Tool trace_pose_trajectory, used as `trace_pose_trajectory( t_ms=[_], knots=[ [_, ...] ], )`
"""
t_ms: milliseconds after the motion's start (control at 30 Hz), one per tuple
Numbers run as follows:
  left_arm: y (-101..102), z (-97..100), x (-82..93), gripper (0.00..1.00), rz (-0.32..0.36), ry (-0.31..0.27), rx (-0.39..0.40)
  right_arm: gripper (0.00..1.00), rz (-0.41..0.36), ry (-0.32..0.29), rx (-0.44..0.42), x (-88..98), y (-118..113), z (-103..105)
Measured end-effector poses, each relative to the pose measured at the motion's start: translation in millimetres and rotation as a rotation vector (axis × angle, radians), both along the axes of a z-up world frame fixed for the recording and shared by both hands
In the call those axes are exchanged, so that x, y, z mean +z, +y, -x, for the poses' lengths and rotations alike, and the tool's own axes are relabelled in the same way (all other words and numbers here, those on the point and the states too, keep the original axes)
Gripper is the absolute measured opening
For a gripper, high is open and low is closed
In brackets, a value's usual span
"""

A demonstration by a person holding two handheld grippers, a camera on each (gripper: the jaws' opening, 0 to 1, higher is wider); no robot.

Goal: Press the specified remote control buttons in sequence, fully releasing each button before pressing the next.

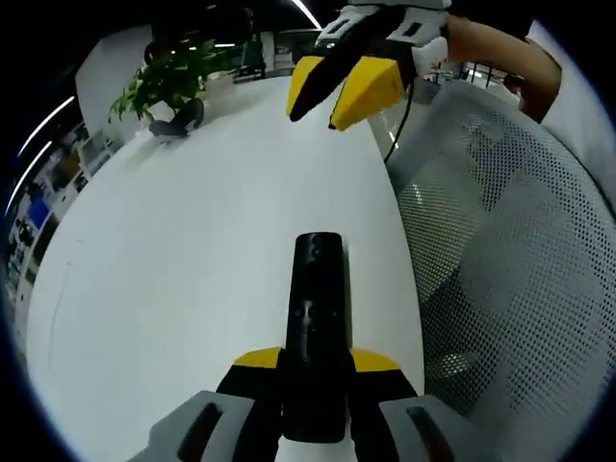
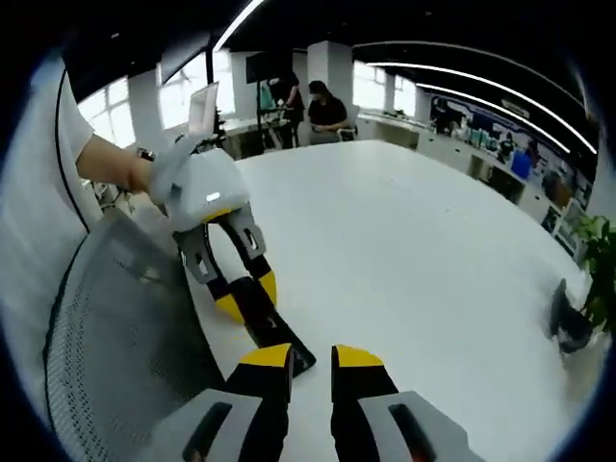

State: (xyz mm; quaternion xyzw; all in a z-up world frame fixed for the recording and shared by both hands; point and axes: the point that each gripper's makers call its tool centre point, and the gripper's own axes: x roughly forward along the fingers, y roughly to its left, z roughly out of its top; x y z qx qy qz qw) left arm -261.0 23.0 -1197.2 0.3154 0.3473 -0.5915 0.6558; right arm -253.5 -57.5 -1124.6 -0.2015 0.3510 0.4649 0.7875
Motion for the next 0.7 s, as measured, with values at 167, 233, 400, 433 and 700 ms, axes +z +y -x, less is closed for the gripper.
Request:
trace_pose_trajectory(
  t_ms=[167, 233, 400, 433, 700],
  knots=[
    [0, -0.3, -0.3, 0.24, -0.011, 0.000, -0.007, 0.06, 0.078, 0.015, 0.133, -18.0, 10, -1],
    [0, -0.1, -0.3, 0.24, -0.008, 0.000, -0.008, 0.04, 0.109, 0.020, 0.176, -24.5, 12, -2],
    [0, -0.3, 0.2, 0.24, -0.003, 0.000, -0.008, 0.00, 0.205, 0.042, 0.309, -41.5, 15, 1],
    [0, -0.2, 0.1, 0.24, -0.005, -0.001, -0.011, 0.00, 0.214, 0.058, 0.327, -44.3, 16, 3],
    [-1, -0.5, 0.6, 0.24, -0.021, 0.001, -0.019, 0.00, 0.300, 0.070, 0.421, -59.9, 16, 5]
  ],
)
